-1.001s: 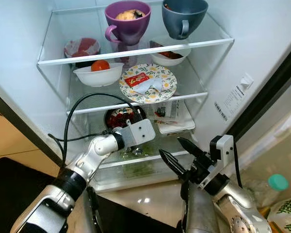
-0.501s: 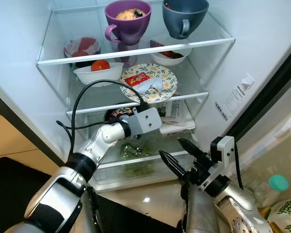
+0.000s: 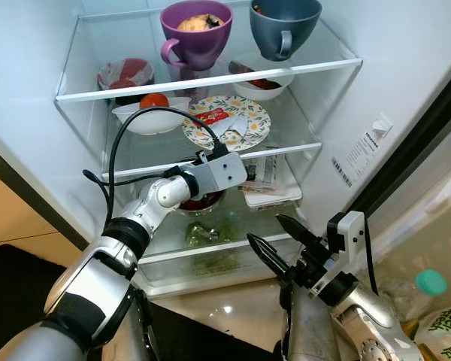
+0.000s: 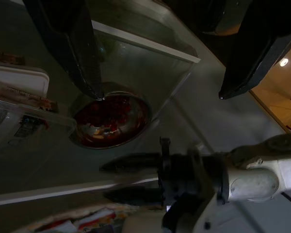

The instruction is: Restocking fridge

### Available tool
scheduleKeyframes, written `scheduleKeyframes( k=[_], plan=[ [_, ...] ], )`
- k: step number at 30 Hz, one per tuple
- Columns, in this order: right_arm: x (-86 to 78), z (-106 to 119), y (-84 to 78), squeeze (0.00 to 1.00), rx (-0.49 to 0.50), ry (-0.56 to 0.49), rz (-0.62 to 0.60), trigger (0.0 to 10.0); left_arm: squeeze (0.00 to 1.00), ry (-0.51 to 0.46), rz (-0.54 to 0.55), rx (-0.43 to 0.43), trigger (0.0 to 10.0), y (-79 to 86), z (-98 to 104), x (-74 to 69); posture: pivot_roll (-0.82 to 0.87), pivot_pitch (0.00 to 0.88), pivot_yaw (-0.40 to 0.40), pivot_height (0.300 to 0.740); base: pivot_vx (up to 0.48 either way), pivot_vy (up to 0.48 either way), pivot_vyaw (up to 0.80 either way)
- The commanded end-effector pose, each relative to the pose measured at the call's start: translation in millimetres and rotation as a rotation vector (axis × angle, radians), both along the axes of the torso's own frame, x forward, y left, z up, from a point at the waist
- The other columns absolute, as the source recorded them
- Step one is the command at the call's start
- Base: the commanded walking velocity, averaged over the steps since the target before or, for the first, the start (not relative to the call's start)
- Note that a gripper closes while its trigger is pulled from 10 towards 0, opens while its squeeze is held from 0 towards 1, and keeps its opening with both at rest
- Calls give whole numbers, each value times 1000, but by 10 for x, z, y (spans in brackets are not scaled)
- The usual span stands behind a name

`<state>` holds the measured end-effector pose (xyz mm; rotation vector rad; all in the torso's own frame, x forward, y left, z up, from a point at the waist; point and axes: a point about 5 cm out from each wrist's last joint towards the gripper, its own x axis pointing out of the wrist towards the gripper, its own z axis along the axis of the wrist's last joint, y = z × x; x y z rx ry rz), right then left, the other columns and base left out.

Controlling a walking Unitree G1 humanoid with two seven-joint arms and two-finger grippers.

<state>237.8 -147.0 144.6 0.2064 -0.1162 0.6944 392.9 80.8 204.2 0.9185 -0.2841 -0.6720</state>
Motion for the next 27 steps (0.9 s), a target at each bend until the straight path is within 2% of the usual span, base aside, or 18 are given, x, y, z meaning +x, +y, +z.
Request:
scheduleKeyframes(
  k=[1,7,11,13,14,15,16,17,27],
  plan=[
    [-41,6,6,0,7,4,6,10000,0,-45,75,14,10000,152,98,71,-135,259,73,375,0,0,0],
    [-47,9,5,0,7,6,5,10000,0,-77,142,-13,10000,231,209,129,-135,259,73,375,0,0,0],
    [-49,8,5,0,6,8,6,10000,0,-53,147,-32,10000,241,185,131,-135,259,73,375,0,0,0],
    [-49,6,4,0,6,9,6,10000,0,-21,123,-35,10000,213,118,110,-136,261,71,375,0,0,0],
    [-50,4,3,0,5,10,6,10000,0,25,82,-30,10000,165,14,72,-134,262,71,375,0,0,0],
    [-50,4,3,0,5,10,6,10000,0,25,82,-30,10000,165,14,72,-134,262,71,375,0,0,0],
    [-49,0,4,0,4,12,9,10000,0,111,9,-44,10000,78,-170,-8,-131,261,69,375,0,0,0],
    [-48,0,5,0,4,13,10,10000,0,131,-8,-52,10000,58,-211,-29,-131,261,69,375,0,0,0],
    [-37,19,1,0,8,3,15,10000,0,216,-92,-117,10000,53,-294,-108,-127,255,68,375,0,0,0]
  ],
)
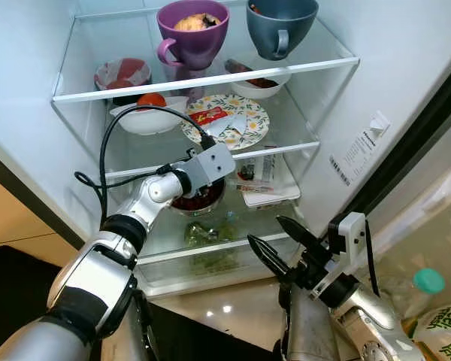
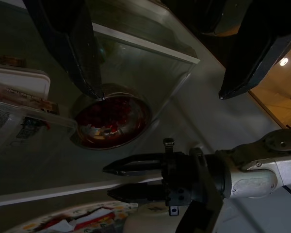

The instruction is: Restocking fridge

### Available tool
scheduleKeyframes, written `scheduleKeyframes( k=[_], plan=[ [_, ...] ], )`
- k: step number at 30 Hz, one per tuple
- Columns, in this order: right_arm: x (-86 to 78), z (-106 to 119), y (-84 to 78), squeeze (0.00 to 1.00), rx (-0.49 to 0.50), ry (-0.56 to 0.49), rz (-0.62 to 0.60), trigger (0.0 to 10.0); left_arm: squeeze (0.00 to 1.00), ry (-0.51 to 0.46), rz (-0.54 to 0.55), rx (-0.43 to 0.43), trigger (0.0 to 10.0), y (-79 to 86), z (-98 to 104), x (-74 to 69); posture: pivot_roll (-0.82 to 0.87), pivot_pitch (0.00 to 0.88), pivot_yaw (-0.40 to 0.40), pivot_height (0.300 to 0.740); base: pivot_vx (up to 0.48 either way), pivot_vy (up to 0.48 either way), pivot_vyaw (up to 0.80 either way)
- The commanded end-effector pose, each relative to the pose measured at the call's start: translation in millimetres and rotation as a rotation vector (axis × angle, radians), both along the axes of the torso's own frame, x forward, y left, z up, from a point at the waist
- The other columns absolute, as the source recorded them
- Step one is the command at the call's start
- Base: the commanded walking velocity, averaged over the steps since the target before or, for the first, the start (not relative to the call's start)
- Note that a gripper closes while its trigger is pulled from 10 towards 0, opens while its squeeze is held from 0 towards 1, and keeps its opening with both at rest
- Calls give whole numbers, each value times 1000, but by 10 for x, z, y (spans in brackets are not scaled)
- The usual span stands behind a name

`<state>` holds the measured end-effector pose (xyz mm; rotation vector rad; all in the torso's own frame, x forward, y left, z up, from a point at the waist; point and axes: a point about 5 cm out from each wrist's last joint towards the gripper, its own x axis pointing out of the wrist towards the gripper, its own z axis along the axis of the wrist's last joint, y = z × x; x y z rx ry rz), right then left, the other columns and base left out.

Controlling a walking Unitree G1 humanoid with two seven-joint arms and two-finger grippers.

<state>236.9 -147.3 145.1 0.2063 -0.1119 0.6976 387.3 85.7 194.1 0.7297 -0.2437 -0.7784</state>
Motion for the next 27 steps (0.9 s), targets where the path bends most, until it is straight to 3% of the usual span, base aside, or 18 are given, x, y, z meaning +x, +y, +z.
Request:
scheduleKeyframes(
  k=[1,9,20,22,23,25,27],
  plan=[
    [-28,16,3,0,10,-2,14,10000,0,92,-33,18,10000,22,-209,-69,-125,253,68,375,0,0,0],
    [-9,19,-1,0,16,-7,20,10000,0,141,-96,-7,10000,163,-320,-198,-113,245,68,375,0,0,0],
    [22,8,13,0,18,-11,36,10000,0,130,-71,-50,10000,350,-378,-356,-96,228,66,375,0,0,0],
    [69,24,-2,0,8,-28,32,10000,0,170,-12,-178,10000,420,-488,-476,-91,213,68,375,0,0,0],
    [69,24,-2,0,8,-28,32,10000,0,170,-12,-178,10000,420,-488,-476,-91,213,68,375,0,0,0],
    [108,40,-22,0,3,-40,27,10000,0,236,59,-293,10000,479,-659,-586,-84,203,66,375,0,0,0],
    [108,40,-22,0,3,-40,27,10000,0,236,59,-293,10000,479,-659,-586,-84,203,66,375,0,0,0]
  ],
)
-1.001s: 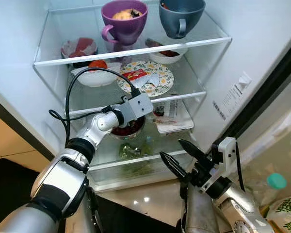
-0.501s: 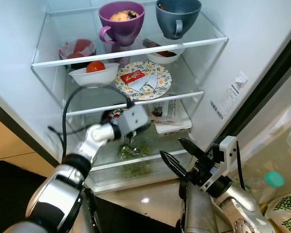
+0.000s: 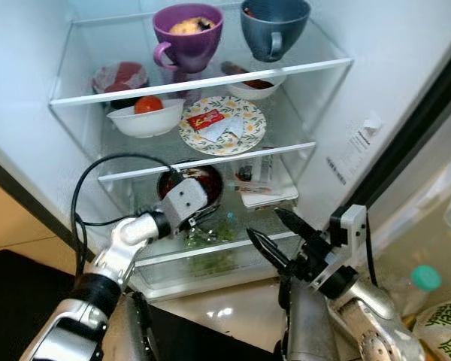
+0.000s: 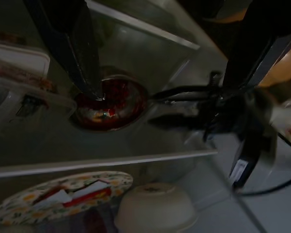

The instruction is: Restocking fridge

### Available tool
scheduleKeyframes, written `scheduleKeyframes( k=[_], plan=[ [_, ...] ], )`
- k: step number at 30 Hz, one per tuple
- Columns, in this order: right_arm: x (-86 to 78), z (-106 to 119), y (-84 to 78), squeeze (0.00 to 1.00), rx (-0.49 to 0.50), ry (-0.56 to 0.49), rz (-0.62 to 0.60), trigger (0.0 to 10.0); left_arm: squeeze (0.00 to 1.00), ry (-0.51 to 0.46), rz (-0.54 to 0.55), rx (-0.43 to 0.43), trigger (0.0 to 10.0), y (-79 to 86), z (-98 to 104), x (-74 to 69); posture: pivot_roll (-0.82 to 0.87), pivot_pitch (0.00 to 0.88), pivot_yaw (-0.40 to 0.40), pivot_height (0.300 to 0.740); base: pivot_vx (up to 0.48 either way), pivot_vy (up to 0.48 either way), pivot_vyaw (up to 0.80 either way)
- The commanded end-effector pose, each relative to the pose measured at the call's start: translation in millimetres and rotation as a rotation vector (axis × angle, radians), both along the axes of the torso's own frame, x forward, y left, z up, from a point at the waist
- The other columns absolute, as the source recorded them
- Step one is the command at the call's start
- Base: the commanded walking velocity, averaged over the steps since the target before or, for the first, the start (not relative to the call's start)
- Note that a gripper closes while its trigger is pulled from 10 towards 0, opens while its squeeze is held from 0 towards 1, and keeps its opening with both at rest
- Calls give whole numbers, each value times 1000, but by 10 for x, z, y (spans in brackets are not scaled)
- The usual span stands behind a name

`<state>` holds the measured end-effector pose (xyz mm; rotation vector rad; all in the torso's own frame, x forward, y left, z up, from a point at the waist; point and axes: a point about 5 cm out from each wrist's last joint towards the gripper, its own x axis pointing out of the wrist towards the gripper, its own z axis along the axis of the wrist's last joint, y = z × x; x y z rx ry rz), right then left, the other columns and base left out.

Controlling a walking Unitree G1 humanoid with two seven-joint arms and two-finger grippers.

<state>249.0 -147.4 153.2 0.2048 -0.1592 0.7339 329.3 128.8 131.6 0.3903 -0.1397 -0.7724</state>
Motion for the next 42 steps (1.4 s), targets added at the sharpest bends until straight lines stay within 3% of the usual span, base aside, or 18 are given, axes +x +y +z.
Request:
scheduleKeyframes(
  k=[1,4,6,7,15,20,23,25,28,33,40,42],
  plan=[
    [0,-35,-29,0,-11,4,-5,10000,0,65,52,-55,10000,55,-145,-74,-81,197,65,375,0,0,0],
    [19,-27,-37,0,-11,0,-3,10000,0,132,92,-118,10000,57,-298,-182,-78,190,63,375,0,0,0],
    [19,-27,-37,0,-11,0,-3,10000,0,132,92,-118,10000,57,-298,-182,-78,190,63,375,0,0,0],
    [33,-20,-42,0,-11,-4,-1,10000,0,187,130,-173,10000,42,-418,-277,-75,183,60,375,0,0,0],
    [116,-65,-66,0,-21,17,-6,10000,0,385,269,-369,10000,-68,-794,-584,-67,167,50,375,0,0,0],
    [162,-147,-82,0,-33,65,-20,10000,0,403,320,-392,10000,-40,-844,-615,-59,159,43,375,0,0,0],
    [230,-366,-116,0,-75,151,-43,10000,0,403,420,-414,10000,90,-894,-631,-41,147,33,375,0,0,0],
    [230,-366,-116,0,-75,151,-43,10000,0,403,420,-414,10000,90,-894,-631,-41,147,33,375,0,0,0],
    [236,-453,-117,0,-37,167,-22,10000,0,425,508,-446,10000,243,-966,-670,-30,138,26,385,0,0,0],
    [234,-561,-135,0,-29,201,-26,10000,0,461,574,-497,10000,345,-1030,-706,-26,131,23,400,0,0,0],
    [213,-700,-167,0,-26,251,-35,10000,0,482,601,-522,10000,394,-1065,-719,-20,121,23,415,0,0,0],
    [214,-834,-193,0,-30,308,-56,10000,0,507,593,-500,10000,394,-1121,-749,-20,113,26,424,0,0,0]
  ],
)
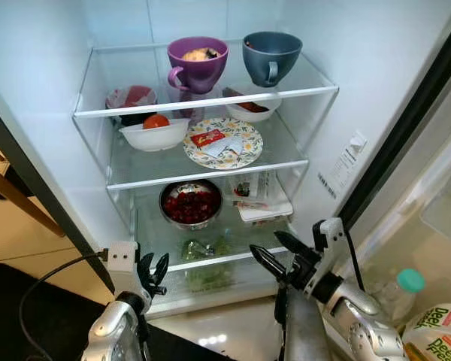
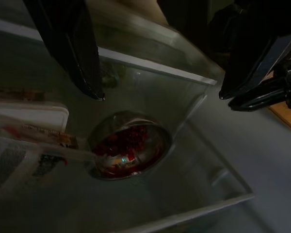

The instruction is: Restocking fridge

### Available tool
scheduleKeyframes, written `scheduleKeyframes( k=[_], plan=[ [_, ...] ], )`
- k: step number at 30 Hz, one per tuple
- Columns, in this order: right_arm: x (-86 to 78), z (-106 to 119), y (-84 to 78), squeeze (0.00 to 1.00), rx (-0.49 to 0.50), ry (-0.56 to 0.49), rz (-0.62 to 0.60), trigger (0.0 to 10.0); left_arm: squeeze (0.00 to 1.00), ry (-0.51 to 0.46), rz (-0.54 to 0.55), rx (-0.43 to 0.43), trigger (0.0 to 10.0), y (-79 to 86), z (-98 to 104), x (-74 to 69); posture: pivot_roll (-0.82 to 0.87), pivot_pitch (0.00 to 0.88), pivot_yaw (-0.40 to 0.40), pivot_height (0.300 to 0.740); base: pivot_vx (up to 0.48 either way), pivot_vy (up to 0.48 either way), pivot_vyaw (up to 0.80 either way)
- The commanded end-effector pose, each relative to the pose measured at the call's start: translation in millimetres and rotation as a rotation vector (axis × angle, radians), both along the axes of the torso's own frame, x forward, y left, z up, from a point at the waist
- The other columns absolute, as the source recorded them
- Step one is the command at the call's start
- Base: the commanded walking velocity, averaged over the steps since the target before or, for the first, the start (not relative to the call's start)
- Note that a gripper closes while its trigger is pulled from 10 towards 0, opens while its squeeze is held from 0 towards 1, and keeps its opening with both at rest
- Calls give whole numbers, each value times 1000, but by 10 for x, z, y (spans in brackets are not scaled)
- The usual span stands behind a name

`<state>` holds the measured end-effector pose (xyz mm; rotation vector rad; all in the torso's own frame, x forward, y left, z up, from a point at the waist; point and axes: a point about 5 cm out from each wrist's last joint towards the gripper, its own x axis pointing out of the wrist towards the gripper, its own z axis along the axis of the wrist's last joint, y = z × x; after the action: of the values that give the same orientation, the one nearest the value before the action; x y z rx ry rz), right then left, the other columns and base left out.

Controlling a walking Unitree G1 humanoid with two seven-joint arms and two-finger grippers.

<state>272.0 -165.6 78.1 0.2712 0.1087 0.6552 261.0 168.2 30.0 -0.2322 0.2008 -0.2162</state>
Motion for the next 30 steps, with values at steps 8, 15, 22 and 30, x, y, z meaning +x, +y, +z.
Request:
scheduleKeyframes(
  k=[8,15,22,30],
  plan=[
    [-72,-368,-103,0,8,120,-72,10000,0,127,-84,47,10000,-46,-313,-212,-22,104,27,429,0,0,0],
    [-182,-619,-153,0,6,210,-100,10000,0,180,-78,62,10000,5,-442,-295,-22,98,24,459,0,0,0],
    [-303,-899,-220,0,-37,361,-178,10000,0,218,-81,92,10000,53,-532,-354,-21,90,28,469,0,0,0],
    [-399,-1009,-277,0,-2,401,-222,10000,0,235,-85,113,10000,91,-576,-375,-20,81,27,469,0,0,0]
  ],
)
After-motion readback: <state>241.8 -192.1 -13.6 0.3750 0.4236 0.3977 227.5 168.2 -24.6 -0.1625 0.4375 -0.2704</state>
